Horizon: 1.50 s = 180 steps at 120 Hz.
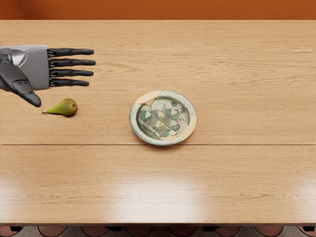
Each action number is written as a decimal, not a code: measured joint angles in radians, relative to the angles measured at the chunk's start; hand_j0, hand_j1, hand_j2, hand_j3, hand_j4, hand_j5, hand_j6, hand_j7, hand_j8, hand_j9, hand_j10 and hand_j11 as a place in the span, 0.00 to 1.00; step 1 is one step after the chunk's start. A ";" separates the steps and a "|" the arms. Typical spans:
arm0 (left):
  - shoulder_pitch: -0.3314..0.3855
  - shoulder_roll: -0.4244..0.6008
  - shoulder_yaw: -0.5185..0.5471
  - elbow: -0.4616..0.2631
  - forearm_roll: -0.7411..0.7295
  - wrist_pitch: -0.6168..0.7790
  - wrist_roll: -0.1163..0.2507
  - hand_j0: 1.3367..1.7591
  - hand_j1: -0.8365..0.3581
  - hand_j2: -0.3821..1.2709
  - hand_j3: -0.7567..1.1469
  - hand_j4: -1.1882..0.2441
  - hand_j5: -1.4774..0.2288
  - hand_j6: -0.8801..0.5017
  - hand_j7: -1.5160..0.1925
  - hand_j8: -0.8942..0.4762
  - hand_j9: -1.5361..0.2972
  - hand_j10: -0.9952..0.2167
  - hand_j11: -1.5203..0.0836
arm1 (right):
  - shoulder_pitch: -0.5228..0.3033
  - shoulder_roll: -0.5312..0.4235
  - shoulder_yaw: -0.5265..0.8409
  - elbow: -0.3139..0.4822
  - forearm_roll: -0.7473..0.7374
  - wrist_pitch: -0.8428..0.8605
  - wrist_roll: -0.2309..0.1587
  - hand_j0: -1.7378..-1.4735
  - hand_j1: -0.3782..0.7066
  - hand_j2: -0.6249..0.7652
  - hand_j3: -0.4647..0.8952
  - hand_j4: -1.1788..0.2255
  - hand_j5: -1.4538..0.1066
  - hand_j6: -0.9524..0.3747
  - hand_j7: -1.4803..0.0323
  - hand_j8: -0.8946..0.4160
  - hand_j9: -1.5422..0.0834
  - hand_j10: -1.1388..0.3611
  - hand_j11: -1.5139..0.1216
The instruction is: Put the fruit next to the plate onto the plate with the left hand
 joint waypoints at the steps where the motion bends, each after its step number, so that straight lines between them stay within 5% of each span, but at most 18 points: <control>1: 0.000 0.000 0.000 0.000 -0.001 0.000 0.000 0.76 0.97 0.23 0.40 0.82 0.85 0.63 0.87 0.64 0.83 0.81 0.93 | 0.000 0.000 0.000 0.000 0.000 0.000 0.000 0.30 0.03 0.45 0.34 0.84 0.93 0.72 0.98 0.68 0.95 0.76 0.93; 42: -0.012 -0.065 0.007 0.013 0.054 -0.001 0.008 0.76 0.98 0.23 0.40 0.82 0.85 0.63 0.88 0.64 0.83 0.81 0.94 | 0.000 0.000 -0.007 0.000 -0.001 0.000 0.006 0.30 0.03 0.45 0.34 0.84 0.93 0.72 0.98 0.68 0.95 0.76 0.93; 64: -0.057 -0.195 -0.006 0.071 0.434 0.022 0.029 0.76 0.97 0.23 0.40 0.82 0.85 0.62 0.87 0.64 0.82 0.81 0.93 | 0.000 0.000 -0.008 0.000 -0.001 0.000 0.006 0.30 0.03 0.45 0.34 0.84 0.93 0.72 0.98 0.68 0.95 0.76 0.93; 96: -0.049 -0.277 0.008 0.094 0.997 0.262 0.056 0.76 0.96 0.24 0.40 0.81 0.84 0.61 0.86 0.63 0.82 0.79 0.92 | 0.000 0.000 -0.009 0.000 -0.001 0.000 0.006 0.30 0.03 0.45 0.34 0.84 0.93 0.72 0.98 0.68 0.95 0.76 0.93; 114: -0.049 -0.347 0.115 0.123 1.212 0.438 0.056 0.76 0.95 0.24 0.40 0.80 0.83 0.60 0.85 0.62 0.81 0.78 0.91 | 0.000 0.000 -0.009 0.000 -0.001 0.000 0.006 0.30 0.03 0.45 0.34 0.84 0.93 0.72 0.98 0.68 0.95 0.76 0.93; 143: 0.022 -0.411 0.207 0.159 1.384 0.575 0.052 0.76 0.93 0.24 0.40 0.78 0.82 0.59 0.84 0.60 0.79 0.77 0.90 | 0.000 0.000 -0.008 0.000 -0.001 0.000 0.006 0.30 0.03 0.45 0.34 0.84 0.93 0.72 0.98 0.68 0.95 0.76 0.93; 180: 0.023 -0.462 0.245 0.190 1.446 0.641 0.052 0.76 0.87 0.25 0.40 0.74 0.77 0.54 0.79 0.56 0.75 0.72 0.85 | 0.000 0.000 -0.009 0.000 -0.001 0.000 0.006 0.30 0.03 0.45 0.34 0.84 0.93 0.72 0.98 0.68 0.95 0.76 0.93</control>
